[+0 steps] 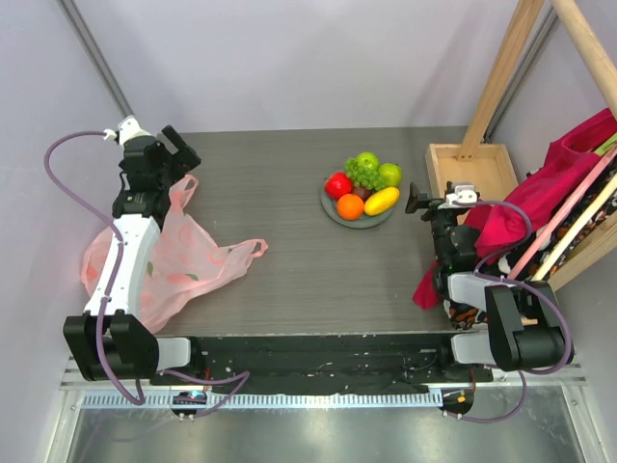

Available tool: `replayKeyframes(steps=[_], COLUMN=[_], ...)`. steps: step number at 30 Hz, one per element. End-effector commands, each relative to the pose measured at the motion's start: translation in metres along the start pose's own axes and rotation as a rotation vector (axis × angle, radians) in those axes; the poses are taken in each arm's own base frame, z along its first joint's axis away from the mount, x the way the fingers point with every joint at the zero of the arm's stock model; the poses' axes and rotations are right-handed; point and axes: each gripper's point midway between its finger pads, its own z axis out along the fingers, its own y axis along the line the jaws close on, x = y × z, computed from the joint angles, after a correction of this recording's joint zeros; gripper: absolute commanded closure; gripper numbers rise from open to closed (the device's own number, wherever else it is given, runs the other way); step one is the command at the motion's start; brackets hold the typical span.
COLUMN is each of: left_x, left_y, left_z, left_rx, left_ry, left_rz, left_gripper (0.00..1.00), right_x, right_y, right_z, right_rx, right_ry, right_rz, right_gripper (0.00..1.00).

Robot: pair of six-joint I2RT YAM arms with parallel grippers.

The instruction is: Place the fruits into the plastic bag

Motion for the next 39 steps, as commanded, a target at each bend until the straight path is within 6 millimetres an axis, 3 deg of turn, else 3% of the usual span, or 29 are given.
replayKeyframes(steps=[1, 7, 13, 18, 23, 26, 37, 39], left_x=[-0.007, -0.011, 0.015, 0.056, 0.113, 0.132, 0.171, 0.178], left_y=[0.012, 0.048, 0.094, 0.09, 0.104, 0.116, 0.116, 0.116], left_z=[-0.002, -0.017, -0.028, -0.02, -0.005, -0.003, 0.025, 0.027], left_rx=[-0.061, -0.226, -0.461, -0.522, -0.604, -0.695, -0.725, -0.718], left_ry=[-0.029, -0.1, -0.051, 0.074, 0.257, 0.314, 0.44, 0.461], left_rz=[0.025, 0.023, 0.125, 0.331, 0.272, 0.24, 0.23, 0.227], left_gripper=[0.0, 0.0, 0.0, 0.0, 0.0, 0.0, 0.0, 0.04], right_x=[-0.044, -0.038, -0.033, -0.03, -0.03, -0.032, -0.026, -0.025], right_y=[0.003, 0.004, 0.006, 0.007, 0.004, 0.002, 0.007, 0.007], right_z=[0.01, 0.011, 0.009, 0.013, 0.012, 0.009, 0.004, 0.004], right_rx=[0.003, 0.0, -0.009, -0.014, 0.007, 0.012, -0.018, -0.02], right_ry=[-0.159, -0.104, -0.084, -0.055, -0.049, -0.06, -0.045, -0.043], right_rz=[0.01, 0.016, 0.011, 0.025, 0.025, 0.022, 0.001, -0.002], right_gripper=[0.0, 0.0, 0.0, 0.0, 0.0, 0.0, 0.0, 0.0])
